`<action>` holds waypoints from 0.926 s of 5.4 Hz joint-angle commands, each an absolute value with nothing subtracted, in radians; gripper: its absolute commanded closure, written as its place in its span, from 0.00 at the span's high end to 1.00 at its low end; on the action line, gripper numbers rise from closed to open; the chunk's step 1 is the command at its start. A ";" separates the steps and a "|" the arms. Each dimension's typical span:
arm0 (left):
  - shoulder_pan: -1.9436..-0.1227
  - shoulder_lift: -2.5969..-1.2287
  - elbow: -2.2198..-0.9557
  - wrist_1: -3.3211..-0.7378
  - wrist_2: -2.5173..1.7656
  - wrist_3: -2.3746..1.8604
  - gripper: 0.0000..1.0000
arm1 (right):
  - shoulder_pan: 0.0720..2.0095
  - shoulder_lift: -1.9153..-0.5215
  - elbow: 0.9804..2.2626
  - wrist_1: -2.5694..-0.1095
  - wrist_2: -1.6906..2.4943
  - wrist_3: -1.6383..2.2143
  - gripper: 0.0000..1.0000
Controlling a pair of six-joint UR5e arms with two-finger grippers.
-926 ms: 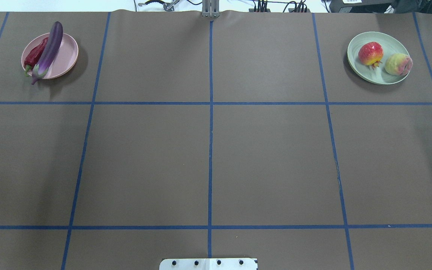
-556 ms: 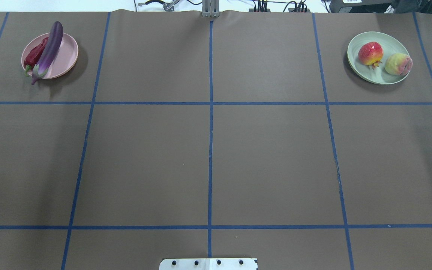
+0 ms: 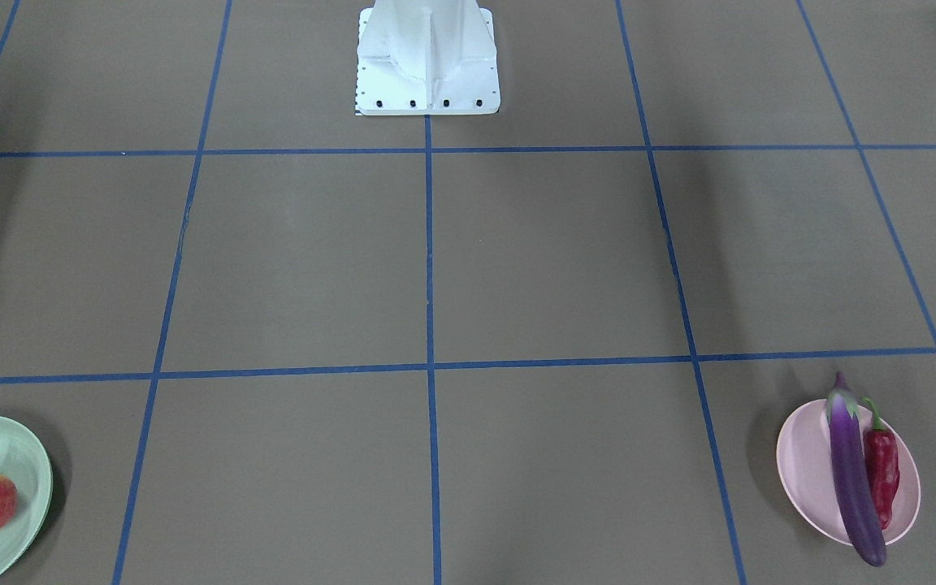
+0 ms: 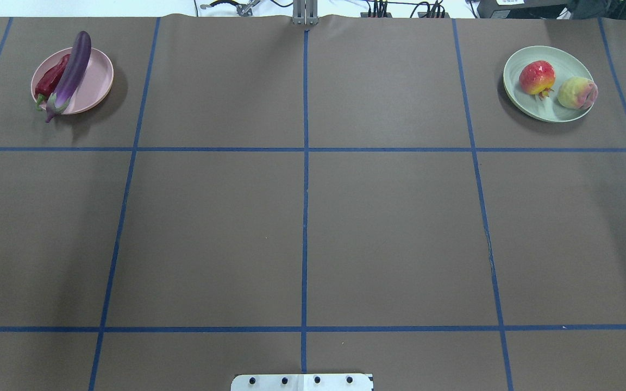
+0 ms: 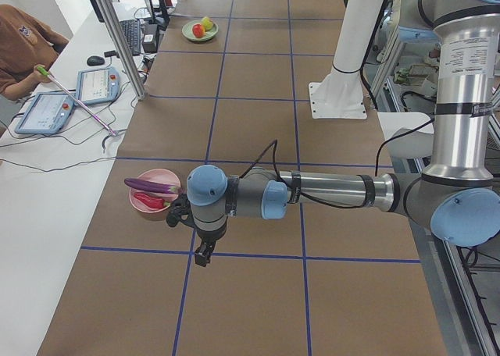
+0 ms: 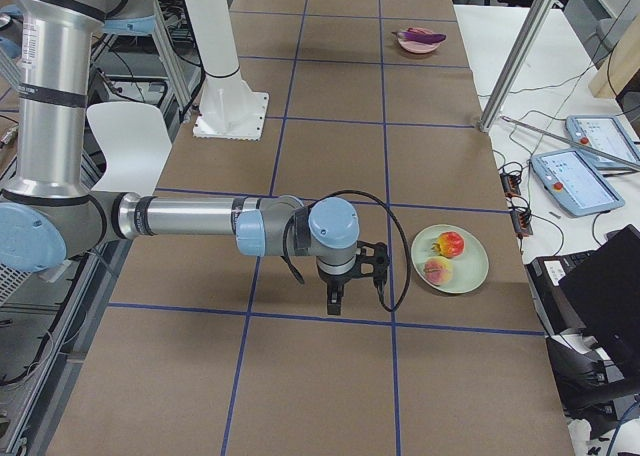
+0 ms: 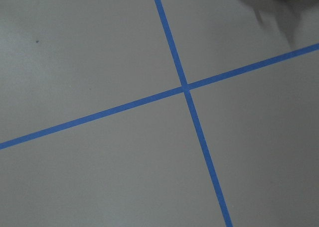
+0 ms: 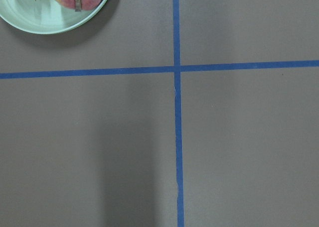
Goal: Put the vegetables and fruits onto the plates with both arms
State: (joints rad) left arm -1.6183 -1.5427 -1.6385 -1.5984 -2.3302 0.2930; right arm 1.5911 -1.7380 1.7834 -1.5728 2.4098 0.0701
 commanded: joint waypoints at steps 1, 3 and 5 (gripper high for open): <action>-1.618 -1.542 -1.640 -1.600 -2.330 0.293 1.00 | 1.586 -1.741 1.784 -1.591 2.410 0.060 1.00; -1.617 -1.546 -1.640 -1.598 -2.327 0.291 1.00 | 1.586 -1.738 1.784 -1.586 2.419 0.060 1.00; -1.617 -1.542 -1.640 -1.600 -2.327 0.291 1.00 | 1.586 -1.735 1.782 -1.586 2.419 0.060 1.00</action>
